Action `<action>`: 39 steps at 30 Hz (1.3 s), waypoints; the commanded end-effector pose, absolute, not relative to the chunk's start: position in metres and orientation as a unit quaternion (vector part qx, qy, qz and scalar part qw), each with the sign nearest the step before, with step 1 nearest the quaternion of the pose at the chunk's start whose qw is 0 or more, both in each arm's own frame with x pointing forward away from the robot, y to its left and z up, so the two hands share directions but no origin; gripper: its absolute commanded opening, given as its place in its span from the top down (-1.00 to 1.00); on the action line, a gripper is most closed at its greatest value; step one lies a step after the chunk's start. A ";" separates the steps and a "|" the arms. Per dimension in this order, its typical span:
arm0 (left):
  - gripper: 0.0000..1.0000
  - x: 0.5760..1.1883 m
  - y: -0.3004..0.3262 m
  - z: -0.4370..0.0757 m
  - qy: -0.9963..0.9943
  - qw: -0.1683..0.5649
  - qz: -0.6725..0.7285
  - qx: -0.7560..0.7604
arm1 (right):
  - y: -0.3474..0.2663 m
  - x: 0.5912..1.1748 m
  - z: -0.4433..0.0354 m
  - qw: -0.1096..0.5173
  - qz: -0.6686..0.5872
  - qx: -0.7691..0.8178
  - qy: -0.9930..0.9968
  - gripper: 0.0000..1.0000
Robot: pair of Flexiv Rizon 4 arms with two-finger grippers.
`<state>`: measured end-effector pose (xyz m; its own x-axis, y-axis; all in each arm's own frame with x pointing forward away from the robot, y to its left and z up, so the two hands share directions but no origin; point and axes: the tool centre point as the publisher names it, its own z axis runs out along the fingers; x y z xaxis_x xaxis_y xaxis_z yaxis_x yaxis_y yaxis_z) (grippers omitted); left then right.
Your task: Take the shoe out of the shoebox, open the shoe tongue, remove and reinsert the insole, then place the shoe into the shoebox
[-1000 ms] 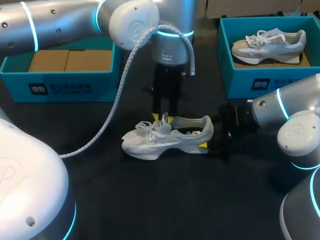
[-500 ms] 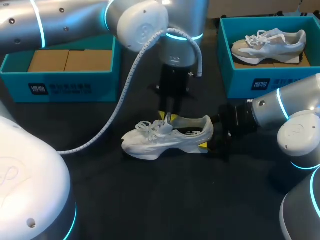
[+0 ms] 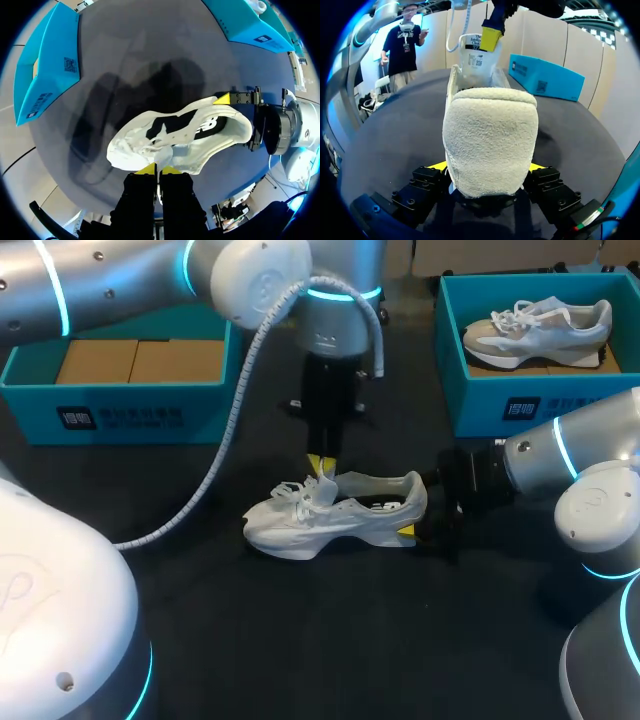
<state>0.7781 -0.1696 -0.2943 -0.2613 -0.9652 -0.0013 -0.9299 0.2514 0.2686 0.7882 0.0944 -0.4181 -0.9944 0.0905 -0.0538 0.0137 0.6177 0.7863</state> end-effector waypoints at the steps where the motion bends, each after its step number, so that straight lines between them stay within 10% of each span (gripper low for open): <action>1: 1.00 0.780 -0.153 -0.289 -0.788 0.093 -0.100 0.600 | 0.099 0.790 -0.422 0.045 0.434 0.030 0.899 1.00; 39: 1.00 0.780 -0.085 -0.370 -0.791 0.034 -0.090 0.605 | 0.099 0.790 -0.422 0.045 0.434 0.030 0.899 1.00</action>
<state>0.7836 -0.0907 -0.3620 -0.2717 -0.9605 -0.0605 -0.9473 0.2559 0.1926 0.7883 0.0947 -0.4180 -0.9945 0.0903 -0.0539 0.0135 0.6175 0.7865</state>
